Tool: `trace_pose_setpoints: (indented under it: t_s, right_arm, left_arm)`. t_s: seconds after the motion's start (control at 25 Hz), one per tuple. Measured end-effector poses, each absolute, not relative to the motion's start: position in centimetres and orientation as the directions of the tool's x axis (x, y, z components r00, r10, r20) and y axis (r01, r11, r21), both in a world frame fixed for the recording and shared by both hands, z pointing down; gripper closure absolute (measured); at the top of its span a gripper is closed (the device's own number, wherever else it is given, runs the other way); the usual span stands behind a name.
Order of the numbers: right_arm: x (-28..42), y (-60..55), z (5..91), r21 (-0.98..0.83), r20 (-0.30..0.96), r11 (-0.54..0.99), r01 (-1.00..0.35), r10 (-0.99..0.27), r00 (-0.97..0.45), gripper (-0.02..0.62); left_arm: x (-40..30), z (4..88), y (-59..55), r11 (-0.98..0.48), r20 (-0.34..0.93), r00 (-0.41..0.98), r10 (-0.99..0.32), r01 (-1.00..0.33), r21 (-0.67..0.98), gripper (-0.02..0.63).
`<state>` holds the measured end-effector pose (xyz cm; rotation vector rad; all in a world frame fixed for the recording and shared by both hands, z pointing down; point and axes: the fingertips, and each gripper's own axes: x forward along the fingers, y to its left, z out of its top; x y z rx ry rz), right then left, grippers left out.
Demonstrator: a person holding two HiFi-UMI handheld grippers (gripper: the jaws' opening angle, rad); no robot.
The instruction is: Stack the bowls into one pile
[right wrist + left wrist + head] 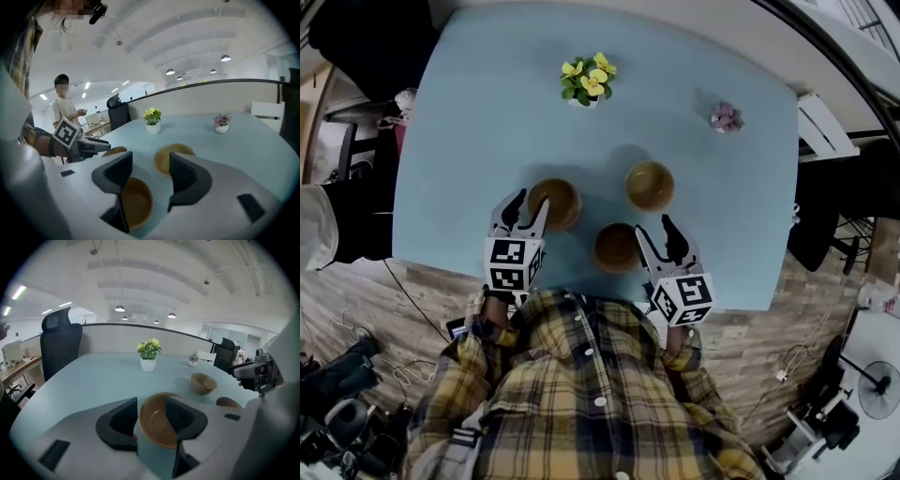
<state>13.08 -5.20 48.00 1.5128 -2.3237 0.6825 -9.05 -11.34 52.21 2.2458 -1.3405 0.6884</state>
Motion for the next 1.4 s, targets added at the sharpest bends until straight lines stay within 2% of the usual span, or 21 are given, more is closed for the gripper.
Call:
trace_pose_setpoints:
  t_s: [0.48,0.92,1.4]
  right_arm:
    - [14.2,-3.4,49.3,-0.249,0.504,0.304,-0.92,-0.77,-0.391,0.367]
    - [14.7,-2.5,49.6,-0.255,0.51,0.291,-0.922,-0.77,-0.383,0.367]
    - [15.0,-2.5,48.8,-0.25,0.482,0.287,-0.925,-0.792,-0.376,0.367]
  left_arm:
    - [-10.0,55.8,-11.1,-0.405,0.679,0.377,-0.63,-0.905,0.126,0.483]
    - [-10.5,56.4,-11.2,-0.349,0.681,0.364,-0.636,-0.922,0.168,0.594]
    - [-11.2,54.0,-11.2,-0.295,0.626,0.367,-0.688,-0.93,0.22,0.6]
